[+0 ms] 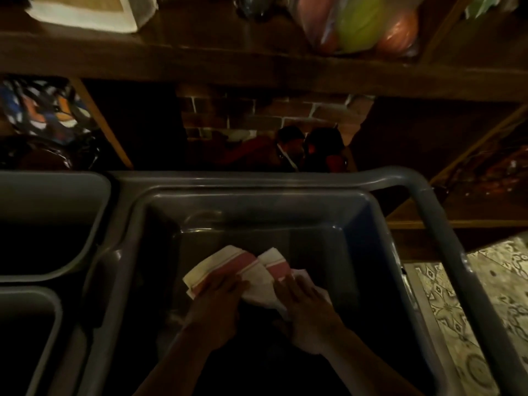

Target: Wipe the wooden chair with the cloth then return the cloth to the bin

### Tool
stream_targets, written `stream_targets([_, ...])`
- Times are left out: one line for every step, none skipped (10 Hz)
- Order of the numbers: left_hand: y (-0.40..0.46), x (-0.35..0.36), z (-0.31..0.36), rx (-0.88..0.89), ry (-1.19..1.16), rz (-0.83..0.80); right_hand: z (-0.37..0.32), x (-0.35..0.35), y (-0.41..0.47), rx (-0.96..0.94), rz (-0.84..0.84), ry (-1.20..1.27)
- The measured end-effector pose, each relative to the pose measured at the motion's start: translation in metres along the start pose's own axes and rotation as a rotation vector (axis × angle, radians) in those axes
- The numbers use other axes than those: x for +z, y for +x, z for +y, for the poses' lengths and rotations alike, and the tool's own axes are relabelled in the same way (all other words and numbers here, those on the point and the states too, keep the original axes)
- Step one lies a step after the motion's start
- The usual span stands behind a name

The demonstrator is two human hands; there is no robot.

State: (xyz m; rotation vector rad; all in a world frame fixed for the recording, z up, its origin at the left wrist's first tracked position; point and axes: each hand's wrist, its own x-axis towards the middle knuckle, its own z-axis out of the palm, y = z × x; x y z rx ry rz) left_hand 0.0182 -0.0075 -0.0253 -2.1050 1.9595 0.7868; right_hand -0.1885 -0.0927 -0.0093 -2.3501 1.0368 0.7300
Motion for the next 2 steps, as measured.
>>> stream_targets([-0.014, -0.02, 0.005, -0.02, -0.073, -0.082, -0.005, -0.024, -0.018, -0.029, 0.008, 0.012])
stream_targets([-0.033, -0.052, 0.02, -0.078, -0.184, -0.041, -0.004, -0.051, -0.04, -0.002, 0.102, 0.082])
